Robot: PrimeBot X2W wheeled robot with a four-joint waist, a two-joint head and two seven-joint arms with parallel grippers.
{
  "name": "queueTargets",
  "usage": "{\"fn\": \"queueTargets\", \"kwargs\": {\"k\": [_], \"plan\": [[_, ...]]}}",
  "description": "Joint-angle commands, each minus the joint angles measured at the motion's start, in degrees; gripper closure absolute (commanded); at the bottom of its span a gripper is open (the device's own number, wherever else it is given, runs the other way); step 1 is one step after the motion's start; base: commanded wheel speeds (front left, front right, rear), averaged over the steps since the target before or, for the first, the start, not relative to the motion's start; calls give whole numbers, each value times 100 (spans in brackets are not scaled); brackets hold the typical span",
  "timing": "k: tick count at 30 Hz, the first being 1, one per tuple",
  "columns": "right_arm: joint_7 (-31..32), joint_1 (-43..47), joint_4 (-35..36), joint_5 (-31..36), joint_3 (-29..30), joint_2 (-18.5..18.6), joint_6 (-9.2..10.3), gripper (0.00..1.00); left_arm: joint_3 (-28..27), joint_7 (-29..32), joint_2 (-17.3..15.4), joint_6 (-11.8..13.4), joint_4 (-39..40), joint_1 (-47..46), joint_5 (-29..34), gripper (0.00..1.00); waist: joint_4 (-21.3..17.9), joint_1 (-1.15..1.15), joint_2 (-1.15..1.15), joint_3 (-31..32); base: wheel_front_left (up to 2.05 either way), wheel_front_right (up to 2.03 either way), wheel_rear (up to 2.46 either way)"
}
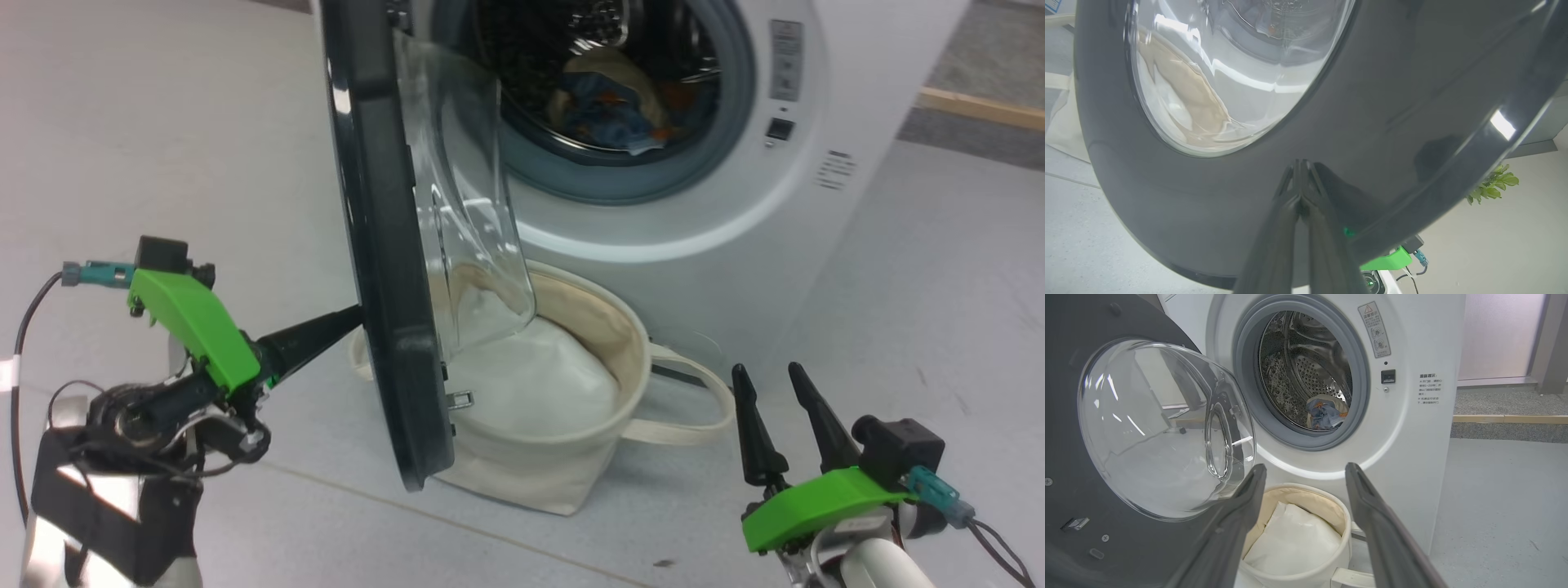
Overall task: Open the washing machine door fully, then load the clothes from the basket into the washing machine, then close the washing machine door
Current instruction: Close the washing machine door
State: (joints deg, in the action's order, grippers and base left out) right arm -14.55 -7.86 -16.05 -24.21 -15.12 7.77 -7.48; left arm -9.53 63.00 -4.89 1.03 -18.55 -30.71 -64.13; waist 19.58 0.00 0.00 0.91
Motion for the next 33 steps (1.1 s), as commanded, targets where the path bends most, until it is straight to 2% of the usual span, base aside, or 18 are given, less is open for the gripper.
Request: {"fn": "queueTargets", "kwargs": {"k": [1,3,6,12,24,29,33], "plan": [[-45,-161,219,42,-67,-1,-1,0,-105,52,-90,121,510,-75,-13,100,-332,0,0,-42,0,0,0],[-45,-168,234,51,-66,-11,-1,0,-97,58,-69,175,630,-23,-16,100,-445,0,0,-56,0,0,0],[-45,-166,261,84,-39,-21,-1,0,-91,28,-21,283,901,77,-27,100,-814,0,0,-103,0,0,0],[-45,-154,330,172,67,-19,-1,0,-219,-263,24,333,1134,59,-27,100,-1741,0,0,-302,0,0,0],[-45,-363,501,323,135,-201,-1,0,-638,-1000,-213,108,653,-468,94,100,-3110,0,0,-848,0,0,0],[-45,-415,535,365,173,-252,-1,0,-824,-1370,-313,-56,286,-738,113,100,-3496,0,0,-976,0,0,0],[-45,-440,539,374,206,-272,-1,0,-870,-1587,-346,-200,-10,-913,136,100,-3642,0,0,-1013,0,0,0]]}}
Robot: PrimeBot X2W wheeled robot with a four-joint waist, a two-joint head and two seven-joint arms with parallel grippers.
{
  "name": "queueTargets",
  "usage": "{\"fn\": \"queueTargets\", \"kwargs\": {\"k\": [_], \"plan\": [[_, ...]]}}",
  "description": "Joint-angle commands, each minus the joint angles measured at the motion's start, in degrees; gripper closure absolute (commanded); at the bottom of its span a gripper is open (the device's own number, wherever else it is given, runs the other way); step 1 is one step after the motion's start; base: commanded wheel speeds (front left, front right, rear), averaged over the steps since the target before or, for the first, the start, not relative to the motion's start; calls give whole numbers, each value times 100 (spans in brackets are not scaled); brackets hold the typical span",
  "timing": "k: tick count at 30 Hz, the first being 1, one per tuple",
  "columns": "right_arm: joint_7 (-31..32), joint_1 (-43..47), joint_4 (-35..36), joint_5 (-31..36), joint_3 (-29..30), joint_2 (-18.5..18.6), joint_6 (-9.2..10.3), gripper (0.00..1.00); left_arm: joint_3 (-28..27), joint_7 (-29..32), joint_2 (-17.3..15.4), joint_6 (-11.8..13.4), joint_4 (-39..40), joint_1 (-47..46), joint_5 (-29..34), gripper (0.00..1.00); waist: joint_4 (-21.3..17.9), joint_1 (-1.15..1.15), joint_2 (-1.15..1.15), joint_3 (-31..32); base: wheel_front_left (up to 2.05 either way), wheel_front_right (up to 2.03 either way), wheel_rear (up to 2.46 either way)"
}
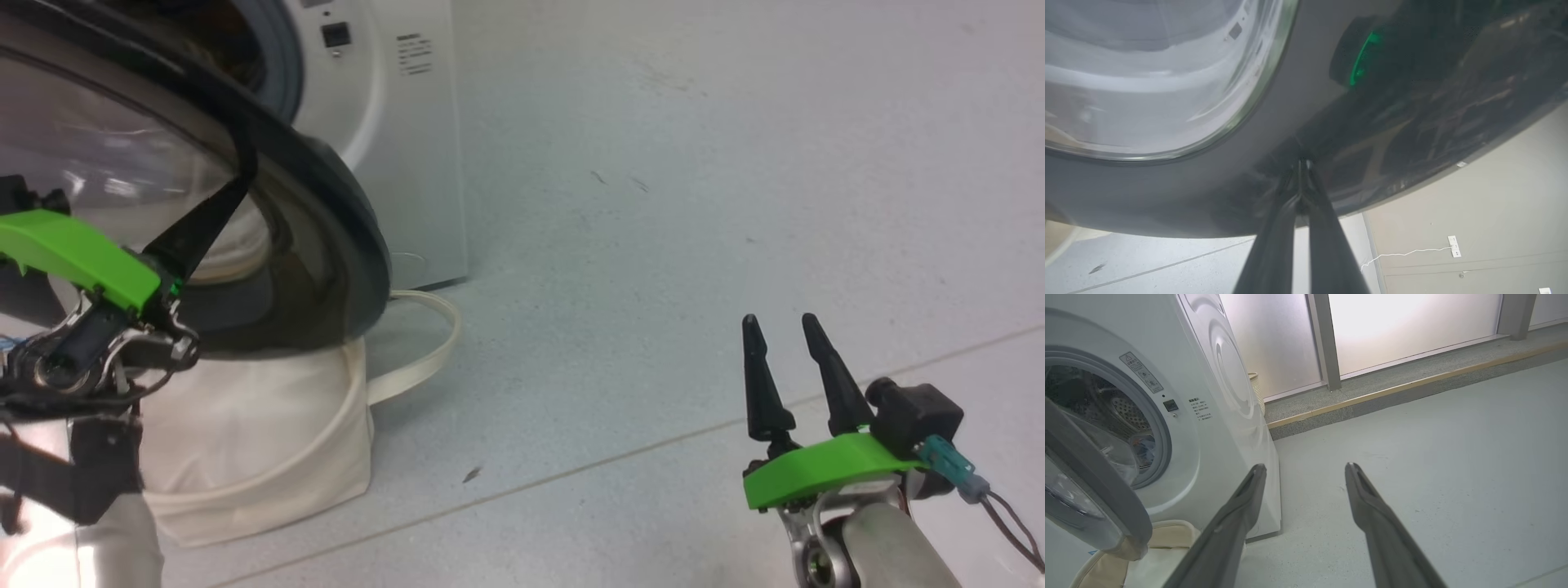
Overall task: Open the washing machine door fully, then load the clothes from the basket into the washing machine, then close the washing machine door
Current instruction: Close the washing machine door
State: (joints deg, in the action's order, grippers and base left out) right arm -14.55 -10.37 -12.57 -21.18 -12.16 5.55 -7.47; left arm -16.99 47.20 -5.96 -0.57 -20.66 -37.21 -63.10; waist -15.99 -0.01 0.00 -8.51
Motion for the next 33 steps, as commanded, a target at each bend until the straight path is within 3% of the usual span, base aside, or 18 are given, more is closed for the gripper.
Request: {"fn": "queueTargets", "kwargs": {"k": [1,7,13,14,15,16,20,24,33], "plan": [[-45,-188,192,72,-84,-53,-2,0,-128,-51,-239,-77,133,-302,34,100,-91,1,0,-73,0,0,0],[-45,-195,165,77,-53,-52,-2,0,-114,-141,-190,-225,-157,-430,-24,100,107,1,0,-56,0,0,0],[-45,-247,95,58,-113,-2,-2,0,-56,-89,-144,-309,-208,-354,-70,100,621,1,0,12,0,0,0],[-45,-262,78,53,-130,13,-2,0,-37,-82,-133,-339,-186,-327,-76,86,725,1,0,28,0,0,0],[-45,-278,62,50,-144,29,-2,0,-25,-87,-122,-369,-158,-299,-83,7,831,1,0,42,0,0,0],[-45,-296,51,47,-155,43,-2,0,-9,-101,-117,-396,-131,-265,-72,0,936,1,0,56,0,0,0],[-45,-345,-1,24,-186,101,-2,0,109,-226,-154,-522,-20,-89,80,0,1338,1,0,133,0,0,0],[-45,-365,-52,-8,-221,140,-2,0,485,-867,-412,-663,221,233,745,0,1667,1,0,214,0,0,0],[-45,-315,-99,-43,-258,261,-2,0,1823,-3911,-1229,-690,453,1103,2238,0,2167,1,0,366,0,0,0]]}}
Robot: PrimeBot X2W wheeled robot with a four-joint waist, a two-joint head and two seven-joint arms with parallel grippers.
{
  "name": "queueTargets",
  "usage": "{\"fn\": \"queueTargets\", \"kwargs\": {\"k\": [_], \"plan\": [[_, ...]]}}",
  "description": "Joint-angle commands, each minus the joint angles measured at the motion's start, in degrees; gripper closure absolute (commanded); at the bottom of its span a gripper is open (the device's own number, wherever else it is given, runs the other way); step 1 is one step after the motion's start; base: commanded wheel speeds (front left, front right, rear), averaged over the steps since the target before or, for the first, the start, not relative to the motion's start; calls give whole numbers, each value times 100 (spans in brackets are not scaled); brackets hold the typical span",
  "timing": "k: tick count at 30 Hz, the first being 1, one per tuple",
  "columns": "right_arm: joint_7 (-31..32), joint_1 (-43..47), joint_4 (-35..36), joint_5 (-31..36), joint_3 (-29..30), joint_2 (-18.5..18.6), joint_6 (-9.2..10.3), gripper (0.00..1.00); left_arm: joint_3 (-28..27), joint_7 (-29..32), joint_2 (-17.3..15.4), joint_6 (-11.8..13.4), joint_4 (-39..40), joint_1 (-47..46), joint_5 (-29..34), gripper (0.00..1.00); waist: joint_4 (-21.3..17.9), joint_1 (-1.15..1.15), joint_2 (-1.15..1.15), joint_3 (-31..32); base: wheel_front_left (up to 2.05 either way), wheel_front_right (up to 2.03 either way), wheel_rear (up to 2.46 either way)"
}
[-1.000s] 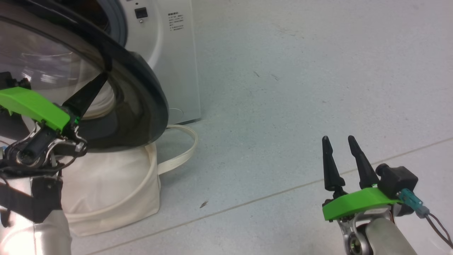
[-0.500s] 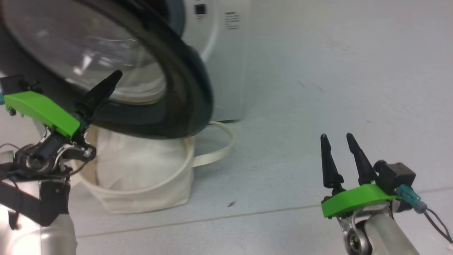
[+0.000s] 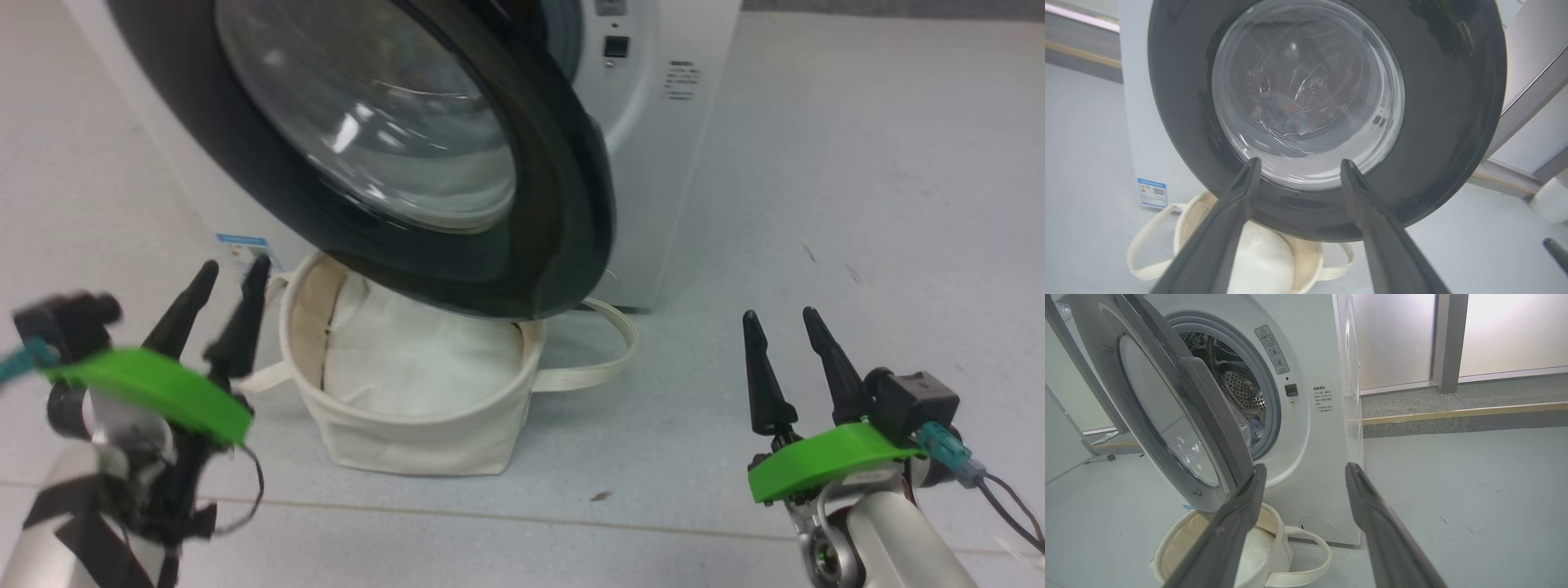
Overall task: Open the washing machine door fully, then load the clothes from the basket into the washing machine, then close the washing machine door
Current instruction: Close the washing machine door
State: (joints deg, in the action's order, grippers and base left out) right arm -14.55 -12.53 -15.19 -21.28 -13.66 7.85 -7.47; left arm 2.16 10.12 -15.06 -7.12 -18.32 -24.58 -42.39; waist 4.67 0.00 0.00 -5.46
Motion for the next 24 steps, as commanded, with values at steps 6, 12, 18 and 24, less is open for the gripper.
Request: {"fn": "queueTargets", "kwargs": {"k": [6,12,18,24], "plan": [[-45,-26,140,-76,-162,114,-2,0,577,-2111,-558,-35,-473,138,832,0,261,0,0,203,0,0,0],[-45,18,140,-112,-212,171,-2,0,750,-2495,-570,-36,-983,153,1210,0,274,0,0,265,0,0,0],[-45,114,129,-132,-218,207,-2,0,305,-2510,-456,-36,-878,324,1498,0,191,0,0,351,0,0,0],[-45,140,147,-145,-226,215,-2,0,102,-2511,-480,-36,-751,501,1614,0,106,0,0,376,0,0,0]]}}
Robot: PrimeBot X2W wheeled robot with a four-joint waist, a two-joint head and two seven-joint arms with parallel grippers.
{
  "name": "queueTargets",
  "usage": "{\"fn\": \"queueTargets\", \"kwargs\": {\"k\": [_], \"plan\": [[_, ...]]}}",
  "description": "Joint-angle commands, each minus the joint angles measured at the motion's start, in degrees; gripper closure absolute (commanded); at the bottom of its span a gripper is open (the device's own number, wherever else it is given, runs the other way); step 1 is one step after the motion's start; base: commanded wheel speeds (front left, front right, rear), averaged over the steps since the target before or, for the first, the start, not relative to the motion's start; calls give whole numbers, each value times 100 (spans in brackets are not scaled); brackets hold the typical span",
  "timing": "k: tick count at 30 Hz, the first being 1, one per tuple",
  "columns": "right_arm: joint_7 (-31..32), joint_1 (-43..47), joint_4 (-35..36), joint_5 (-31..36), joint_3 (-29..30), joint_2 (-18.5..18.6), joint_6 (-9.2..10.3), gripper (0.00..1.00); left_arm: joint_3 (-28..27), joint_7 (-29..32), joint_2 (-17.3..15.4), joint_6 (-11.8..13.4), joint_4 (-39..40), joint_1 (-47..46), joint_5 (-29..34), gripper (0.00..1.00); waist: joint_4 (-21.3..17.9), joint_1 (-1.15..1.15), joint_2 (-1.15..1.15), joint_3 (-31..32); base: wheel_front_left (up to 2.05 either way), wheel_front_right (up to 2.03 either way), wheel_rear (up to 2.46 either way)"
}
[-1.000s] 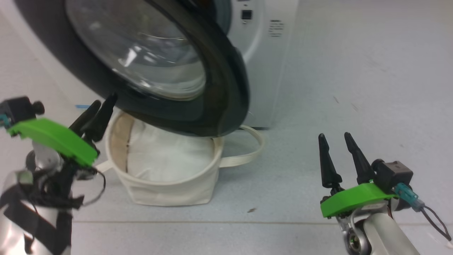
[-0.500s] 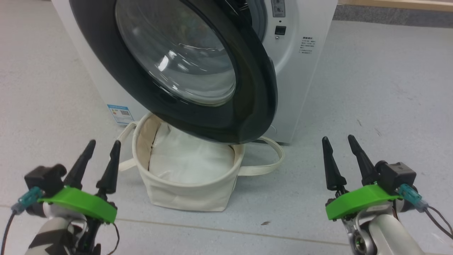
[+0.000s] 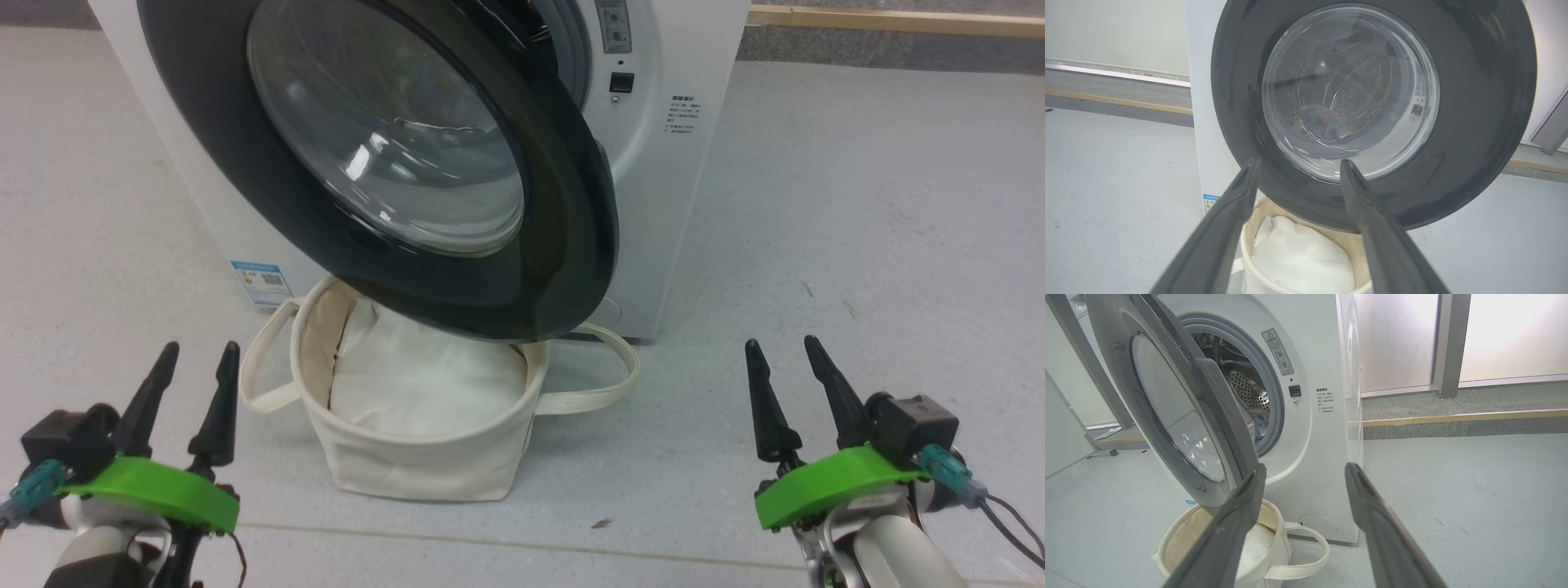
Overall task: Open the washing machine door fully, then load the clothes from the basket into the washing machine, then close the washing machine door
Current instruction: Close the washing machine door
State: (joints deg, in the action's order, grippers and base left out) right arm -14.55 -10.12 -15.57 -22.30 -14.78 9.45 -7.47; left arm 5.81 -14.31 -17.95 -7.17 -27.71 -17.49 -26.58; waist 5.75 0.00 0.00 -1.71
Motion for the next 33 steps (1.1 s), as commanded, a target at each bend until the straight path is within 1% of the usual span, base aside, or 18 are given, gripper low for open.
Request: {"fn": "queueTargets", "kwargs": {"k": [1,9,19,24,33], "plan": [[-45,-94,185,-46,-116,55,-2,0,-295,-68,-185,-31,215,-182,29,0,-12,0,0,8,0,0,0],[-45,-50,176,-54,-86,67,-2,0,-447,-68,-152,-32,375,-55,93,0,-45,0,0,50,0,0,0],[-45,13,288,-5,270,92,-2,0,-571,-68,-144,-32,427,-43,137,0,-35,0,0,-4,0,0,0],[-45,55,315,34,400,44,-2,0,-640,-69,-137,-32,437,-48,160,0,-35,0,0,-24,0,0,0],[-45,47,338,78,373,-20,-2,0,-691,-69,-117,-32,465,-30,130,0,-87,0,0,-90,0,0,0]]}}
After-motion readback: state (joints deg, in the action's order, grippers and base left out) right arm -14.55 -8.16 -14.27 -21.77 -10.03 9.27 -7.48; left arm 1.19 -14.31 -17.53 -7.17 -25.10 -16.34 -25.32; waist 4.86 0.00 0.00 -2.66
